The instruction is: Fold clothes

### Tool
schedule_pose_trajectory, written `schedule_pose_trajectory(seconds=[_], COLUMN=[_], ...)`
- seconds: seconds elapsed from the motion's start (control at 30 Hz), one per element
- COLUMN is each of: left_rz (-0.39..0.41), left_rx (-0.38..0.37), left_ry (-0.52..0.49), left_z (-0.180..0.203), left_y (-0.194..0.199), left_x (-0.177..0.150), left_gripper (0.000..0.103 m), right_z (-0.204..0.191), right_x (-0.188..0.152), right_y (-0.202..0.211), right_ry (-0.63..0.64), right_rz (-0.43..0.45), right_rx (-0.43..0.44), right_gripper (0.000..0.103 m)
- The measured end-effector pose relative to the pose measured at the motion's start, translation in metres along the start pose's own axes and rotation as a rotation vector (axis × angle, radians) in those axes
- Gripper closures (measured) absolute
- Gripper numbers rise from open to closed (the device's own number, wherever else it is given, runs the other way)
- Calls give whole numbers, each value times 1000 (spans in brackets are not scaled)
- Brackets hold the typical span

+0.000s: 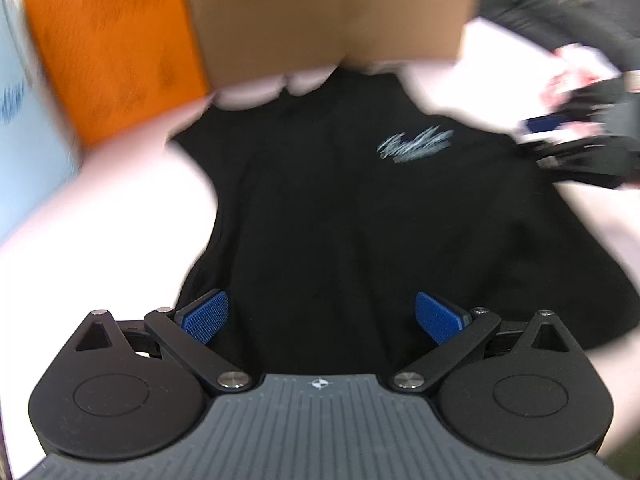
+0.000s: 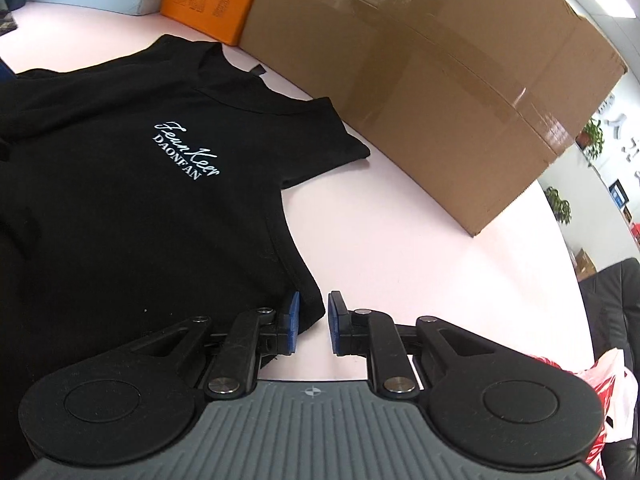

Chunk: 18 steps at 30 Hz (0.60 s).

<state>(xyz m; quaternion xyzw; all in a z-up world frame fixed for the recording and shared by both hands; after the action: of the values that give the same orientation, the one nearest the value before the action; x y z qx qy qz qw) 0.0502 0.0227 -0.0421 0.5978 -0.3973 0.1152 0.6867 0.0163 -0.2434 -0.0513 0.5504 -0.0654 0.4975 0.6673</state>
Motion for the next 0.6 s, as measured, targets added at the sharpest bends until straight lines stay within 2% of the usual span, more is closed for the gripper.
schedule_pose_trajectory(seconds=[0.07,0.1,0.13,0.23,0.3,0.33,0.4,0.5,0.57,0.6], left_rz=[49,73,73,30,-15,-23,-16,-4,1,4], left_rx=[-3,-4,10,2,-18,-25,-51,-110,-112,-113], left_ry=[72,110,212,634,862,939,1013,1059,1047,1041], left_z=[-19,-28,-46,-107,-134,-142,-147,-147,-146,-146], left_y=[23,34,37,28,13,7,-4,-19,-24,-27], left_x=[-5,-8,-12,-35,-51,-57,-60,-58,-52,-50], left_gripper=[2,2,2,2,13,18,38,42,42,48], right_z=[7,10,13,11,2,-5,-19,-38,-47,-50], right_x=[-1,-2,-2,-1,5,8,15,22,19,17], right_y=[10,16,21,39,46,47,49,45,42,40], right_ry=[-58,-93,-125,-193,-198,-189,-171,-155,-166,-173], right_rz=[33,49,63,112,135,140,149,142,119,106], right_rx=[12,16,17,21,47,64,99,159,186,199], right_gripper=[64,62,62,62,56,50,47,47,47,46])
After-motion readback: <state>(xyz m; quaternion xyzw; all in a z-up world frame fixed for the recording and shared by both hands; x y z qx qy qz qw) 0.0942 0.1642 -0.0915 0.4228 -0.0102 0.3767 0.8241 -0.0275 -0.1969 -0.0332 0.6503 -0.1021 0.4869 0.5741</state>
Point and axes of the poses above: each gripper's, at about its wrist camera, not at the fingertips, and y roughly against the way its jaws point, z to its right, x to its top, the point moved 3 cm from there along -y, roughly the way its jaws point, and after that the axes turned 2 degrees about z, right-handed, at the moved point
